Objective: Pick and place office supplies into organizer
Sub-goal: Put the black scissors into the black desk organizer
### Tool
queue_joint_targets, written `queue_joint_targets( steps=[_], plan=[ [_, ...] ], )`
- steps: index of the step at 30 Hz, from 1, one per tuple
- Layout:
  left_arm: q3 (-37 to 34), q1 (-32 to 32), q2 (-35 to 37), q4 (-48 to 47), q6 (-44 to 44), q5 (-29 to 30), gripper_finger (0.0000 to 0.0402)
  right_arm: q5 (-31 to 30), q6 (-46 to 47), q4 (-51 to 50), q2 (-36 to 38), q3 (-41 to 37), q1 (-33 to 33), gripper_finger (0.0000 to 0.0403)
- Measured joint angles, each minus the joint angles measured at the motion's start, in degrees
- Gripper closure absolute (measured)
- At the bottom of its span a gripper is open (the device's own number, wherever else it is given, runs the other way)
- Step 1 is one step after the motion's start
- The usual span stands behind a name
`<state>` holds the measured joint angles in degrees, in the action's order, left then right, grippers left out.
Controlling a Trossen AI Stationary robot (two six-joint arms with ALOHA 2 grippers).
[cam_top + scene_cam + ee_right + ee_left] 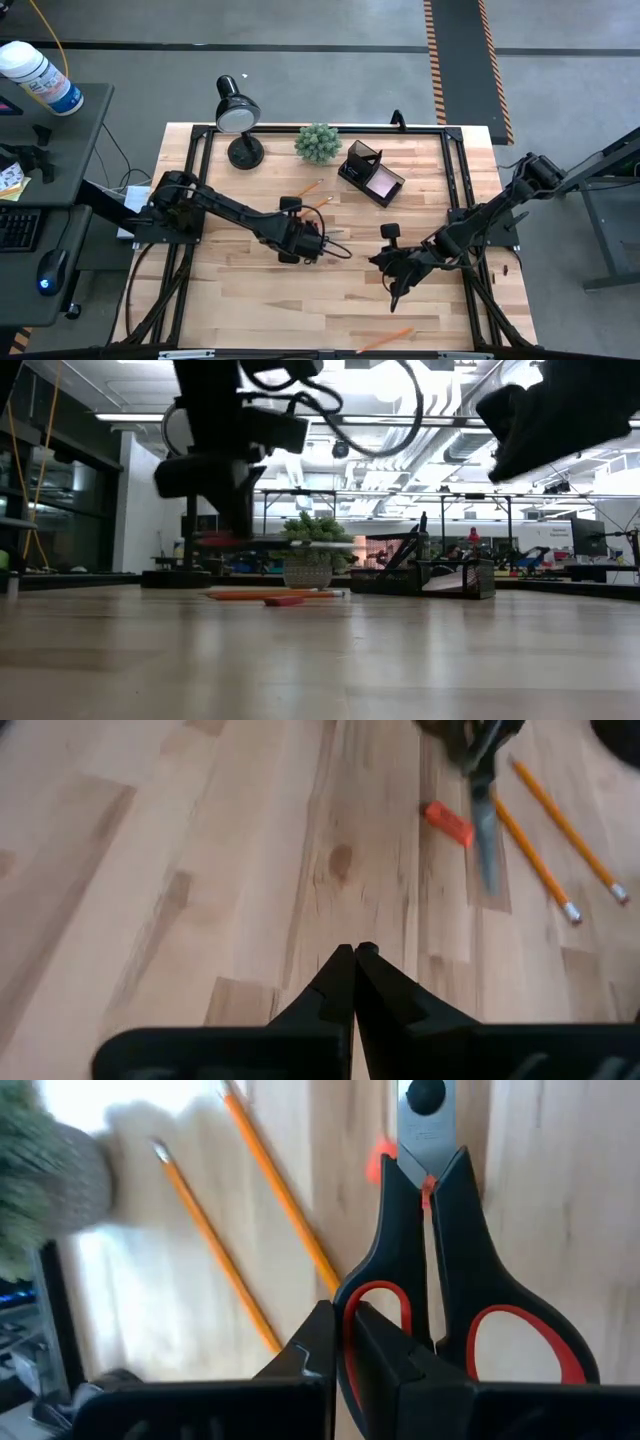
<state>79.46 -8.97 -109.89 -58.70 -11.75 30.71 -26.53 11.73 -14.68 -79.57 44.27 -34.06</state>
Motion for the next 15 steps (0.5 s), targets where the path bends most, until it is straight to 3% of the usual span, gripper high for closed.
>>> queue_joint_targets(
  steps=[15],
  plan=[
    [2.75, 0.02, 0.65, -3.33, 2.52, 5.16, 0.0401, -5.2, -4.02, 1.76, 0.0, -3.08, 0.04, 0.0402]
  ],
)
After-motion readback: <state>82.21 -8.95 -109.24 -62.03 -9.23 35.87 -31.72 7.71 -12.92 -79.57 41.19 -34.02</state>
